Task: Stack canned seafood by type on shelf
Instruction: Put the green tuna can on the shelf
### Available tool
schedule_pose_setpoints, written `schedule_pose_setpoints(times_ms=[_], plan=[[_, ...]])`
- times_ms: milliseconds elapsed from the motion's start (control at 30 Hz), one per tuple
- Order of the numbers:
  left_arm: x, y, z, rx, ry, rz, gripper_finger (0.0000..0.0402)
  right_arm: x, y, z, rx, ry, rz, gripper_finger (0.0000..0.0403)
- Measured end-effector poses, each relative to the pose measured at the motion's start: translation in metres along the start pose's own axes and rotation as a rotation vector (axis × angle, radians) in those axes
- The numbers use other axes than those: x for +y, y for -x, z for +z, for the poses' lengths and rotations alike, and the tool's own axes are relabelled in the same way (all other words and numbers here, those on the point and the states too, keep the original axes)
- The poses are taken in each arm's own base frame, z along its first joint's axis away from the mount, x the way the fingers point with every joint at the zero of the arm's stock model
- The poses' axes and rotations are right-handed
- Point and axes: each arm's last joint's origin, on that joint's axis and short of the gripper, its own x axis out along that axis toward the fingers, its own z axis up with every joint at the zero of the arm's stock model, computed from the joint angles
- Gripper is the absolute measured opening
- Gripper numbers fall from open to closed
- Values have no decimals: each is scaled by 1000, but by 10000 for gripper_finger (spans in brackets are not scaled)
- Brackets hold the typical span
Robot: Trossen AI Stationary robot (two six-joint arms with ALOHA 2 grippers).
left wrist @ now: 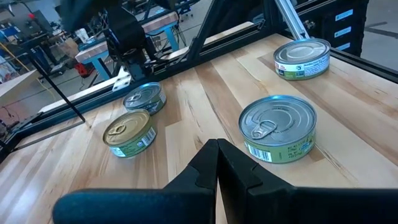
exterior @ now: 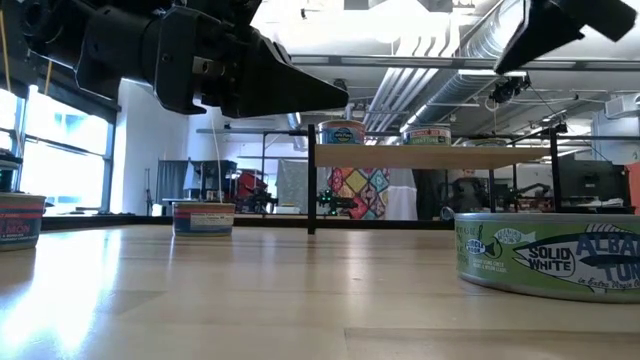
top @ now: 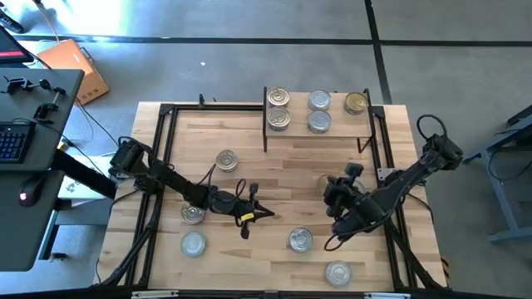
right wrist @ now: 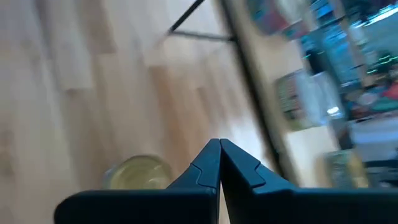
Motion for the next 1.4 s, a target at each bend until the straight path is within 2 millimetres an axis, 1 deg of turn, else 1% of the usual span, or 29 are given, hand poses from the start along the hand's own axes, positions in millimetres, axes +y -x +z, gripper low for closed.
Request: schedule_pose_setpoints(times_ms=[100, 200, 300, 433, 500, 567, 633, 700, 800, 900, 1000, 1300, 1400], plan=[[0, 0, 0, 0, 0, 0, 0, 6, -5, -3, 36, 12, 51, 2], [0, 0, 0, 0, 0, -1, 0, 11, -16, -21, 85, 15, 97, 21], [0, 0, 0, 3, -4, -6, 0, 14, -28, -41, 80, -23, 175, 62], [0, 0, 0, 3, -7, -6, 0, 26, -49, -68, -4, 9, 306, 135], [0, 0, 0, 3, -7, -6, 0, 33, -62, -80, -30, 3, 365, 172], [0, 0, 0, 3, -8, -6, 0, 37, -76, -93, -41, 9, 374, 202], [0, 0, 0, 4, -8, -6, 0, 41, -87, -102, -74, 10, 380, 220], [0, 0, 0, 4, -8, -6, 0, 43, -96, -108, -113, 13, 387, 224], [0, 0, 0, 2, -7, -6, 0, 44, -104, -115, -131, 0, 383, 213], [0, 0, 0, -1, -5, -5, 0, 43, -108, -121, -128, 0, 362, 187], [0, 0, 0, -3, 4, -4, 0, 43, -109, -124, -137, 5, 356, 151], [0, 0, 0, -3, 12, -4, 0, 44, -110, -125, -148, 0, 385, 14], [0, 0, 0, -3, 11, -5, 0, 44, -110, -125, -146, -7, 386, 7]])
